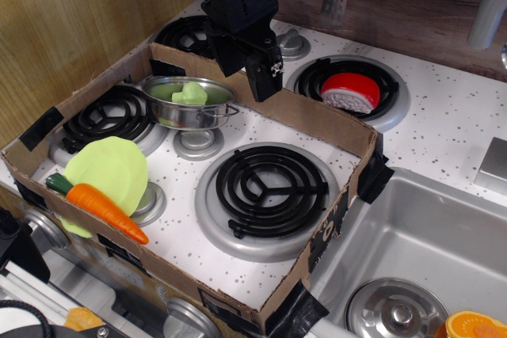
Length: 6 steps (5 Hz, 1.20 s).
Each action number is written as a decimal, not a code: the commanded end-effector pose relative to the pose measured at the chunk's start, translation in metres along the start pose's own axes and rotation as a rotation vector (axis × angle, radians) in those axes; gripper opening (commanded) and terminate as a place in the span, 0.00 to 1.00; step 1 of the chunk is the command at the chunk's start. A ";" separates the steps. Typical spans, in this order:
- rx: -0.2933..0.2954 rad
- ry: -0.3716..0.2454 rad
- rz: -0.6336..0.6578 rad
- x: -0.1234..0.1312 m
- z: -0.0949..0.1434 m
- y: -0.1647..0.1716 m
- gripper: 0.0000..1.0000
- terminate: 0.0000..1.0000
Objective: Take carrot off plate
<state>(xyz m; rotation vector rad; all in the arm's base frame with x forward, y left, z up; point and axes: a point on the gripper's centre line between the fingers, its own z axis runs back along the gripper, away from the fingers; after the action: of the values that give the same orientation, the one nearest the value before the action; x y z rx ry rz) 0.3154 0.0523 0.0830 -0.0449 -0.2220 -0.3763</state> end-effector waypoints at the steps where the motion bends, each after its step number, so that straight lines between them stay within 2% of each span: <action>1: 0.000 0.000 0.000 0.000 0.000 0.000 1.00 0.00; 2: 0.010 0.070 0.181 -0.002 0.013 -0.012 1.00 0.00; 3: 0.049 0.071 0.428 -0.011 0.025 -0.028 1.00 0.00; 4: 0.083 0.032 0.675 -0.021 0.030 -0.031 1.00 0.00; 5: 0.081 0.030 0.931 -0.033 0.036 -0.028 1.00 0.00; 6: 0.030 0.007 1.194 -0.046 0.039 -0.024 1.00 0.00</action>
<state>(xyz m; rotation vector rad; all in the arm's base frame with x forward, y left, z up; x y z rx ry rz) 0.2489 0.0522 0.1001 -0.1414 -0.1180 0.8462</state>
